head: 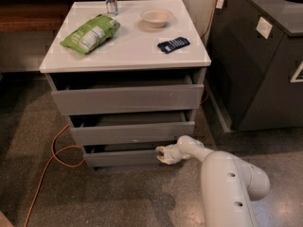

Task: Place redbull can into bottom drawer

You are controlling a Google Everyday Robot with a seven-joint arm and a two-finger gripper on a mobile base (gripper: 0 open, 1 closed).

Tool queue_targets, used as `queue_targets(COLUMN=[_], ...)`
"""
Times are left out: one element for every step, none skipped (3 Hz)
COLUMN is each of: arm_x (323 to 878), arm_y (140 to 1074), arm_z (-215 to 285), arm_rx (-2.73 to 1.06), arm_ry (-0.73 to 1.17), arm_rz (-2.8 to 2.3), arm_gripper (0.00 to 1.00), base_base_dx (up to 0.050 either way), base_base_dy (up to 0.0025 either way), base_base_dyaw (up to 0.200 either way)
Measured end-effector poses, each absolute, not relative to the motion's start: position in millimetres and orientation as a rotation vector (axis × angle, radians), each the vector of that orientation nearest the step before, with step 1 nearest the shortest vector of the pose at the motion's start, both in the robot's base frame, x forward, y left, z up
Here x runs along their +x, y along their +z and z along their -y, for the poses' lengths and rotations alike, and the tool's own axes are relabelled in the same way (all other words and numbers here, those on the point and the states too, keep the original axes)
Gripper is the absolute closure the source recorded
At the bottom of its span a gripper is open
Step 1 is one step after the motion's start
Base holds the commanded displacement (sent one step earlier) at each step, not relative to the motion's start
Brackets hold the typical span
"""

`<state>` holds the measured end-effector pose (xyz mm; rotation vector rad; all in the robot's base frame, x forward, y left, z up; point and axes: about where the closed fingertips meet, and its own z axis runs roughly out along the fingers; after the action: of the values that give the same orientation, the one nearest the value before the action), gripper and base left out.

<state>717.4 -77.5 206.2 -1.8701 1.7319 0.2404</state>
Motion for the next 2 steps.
queue_targets(arm_x=[717.4, 717.3], arm_y=[208.5, 209.8], arm_z=[77.5, 77.5], arm_rx=[-1.87, -1.87], arm_ry=[0.241, 0.241], arm_rz=[-1.732, -1.732], arm_gripper=[1.0, 1.0], base_base_dx=[0.0, 0.0], base_base_dy=[0.0, 0.0], base_base_dyaw=[0.0, 0.0])
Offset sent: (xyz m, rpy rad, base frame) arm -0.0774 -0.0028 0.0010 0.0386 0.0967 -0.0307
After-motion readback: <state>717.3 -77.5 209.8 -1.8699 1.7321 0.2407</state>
